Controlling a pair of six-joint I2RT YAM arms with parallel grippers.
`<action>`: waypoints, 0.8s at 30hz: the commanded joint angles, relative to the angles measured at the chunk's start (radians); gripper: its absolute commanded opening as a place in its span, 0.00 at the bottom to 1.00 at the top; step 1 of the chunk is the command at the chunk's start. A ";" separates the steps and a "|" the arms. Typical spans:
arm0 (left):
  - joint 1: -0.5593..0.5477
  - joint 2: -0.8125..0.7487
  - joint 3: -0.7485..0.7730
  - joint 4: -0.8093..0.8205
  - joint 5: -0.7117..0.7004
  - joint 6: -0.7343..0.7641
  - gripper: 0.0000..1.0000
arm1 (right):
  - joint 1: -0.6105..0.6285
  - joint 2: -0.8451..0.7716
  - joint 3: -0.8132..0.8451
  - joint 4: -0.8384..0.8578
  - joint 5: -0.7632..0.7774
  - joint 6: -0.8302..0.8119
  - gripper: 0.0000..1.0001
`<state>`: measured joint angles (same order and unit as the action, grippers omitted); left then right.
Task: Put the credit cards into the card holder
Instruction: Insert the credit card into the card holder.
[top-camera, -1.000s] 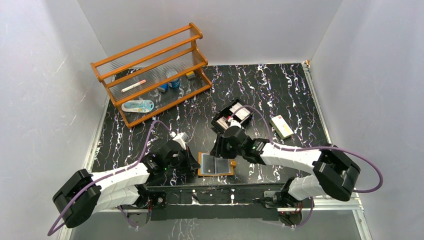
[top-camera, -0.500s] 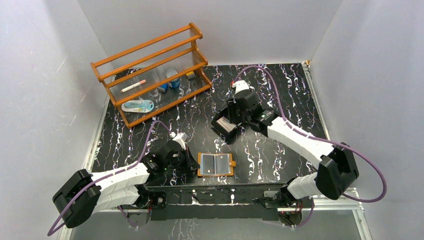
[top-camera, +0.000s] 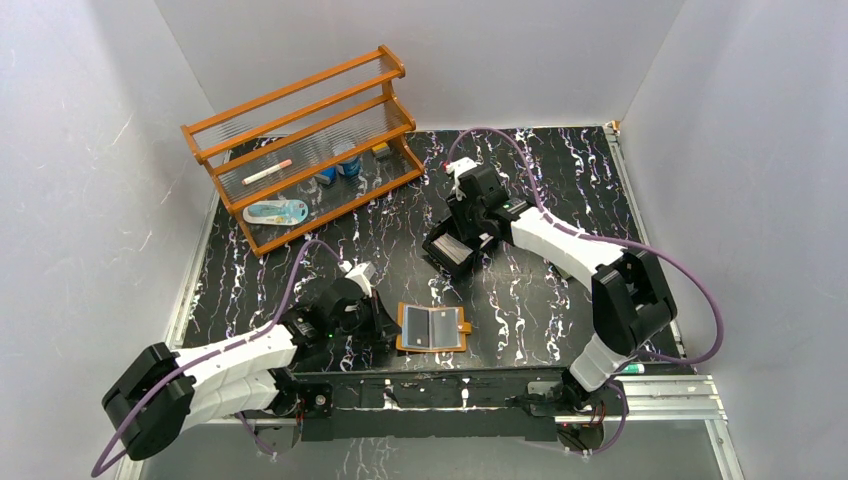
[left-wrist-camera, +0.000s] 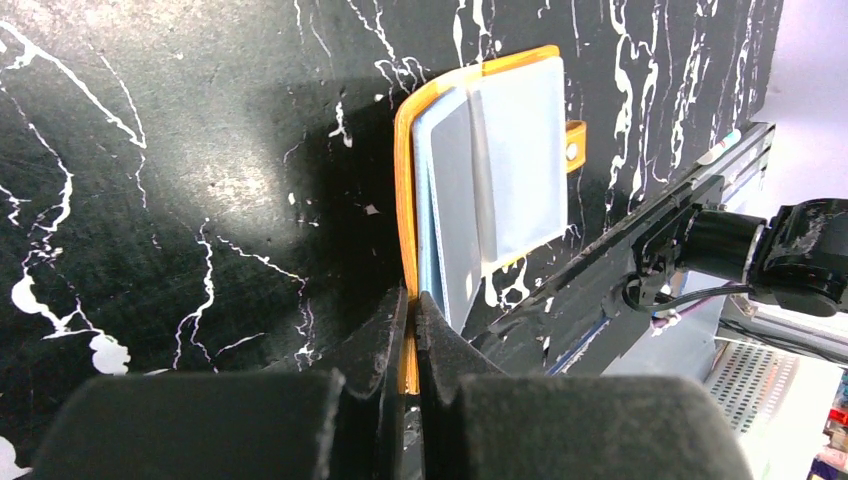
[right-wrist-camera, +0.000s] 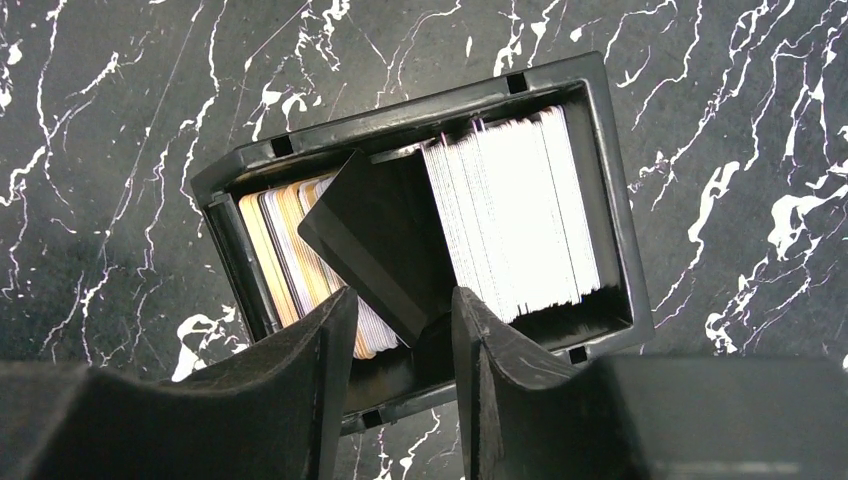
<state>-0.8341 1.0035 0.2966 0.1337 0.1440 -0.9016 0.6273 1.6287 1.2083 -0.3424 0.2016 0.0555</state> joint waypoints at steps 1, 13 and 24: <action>-0.003 -0.036 0.048 -0.034 0.012 0.002 0.00 | 0.000 0.029 0.068 0.027 -0.003 -0.086 0.49; -0.003 -0.041 0.166 -0.186 0.010 0.006 0.00 | -0.001 -0.017 0.115 -0.130 -0.140 0.130 0.49; -0.003 -0.052 0.125 -0.076 0.049 -0.075 0.19 | 0.080 -0.436 -0.383 0.088 -0.307 0.655 0.37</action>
<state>-0.8341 0.9798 0.4324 -0.0078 0.1543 -0.9325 0.6559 1.3083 0.9611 -0.3866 -0.0322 0.4946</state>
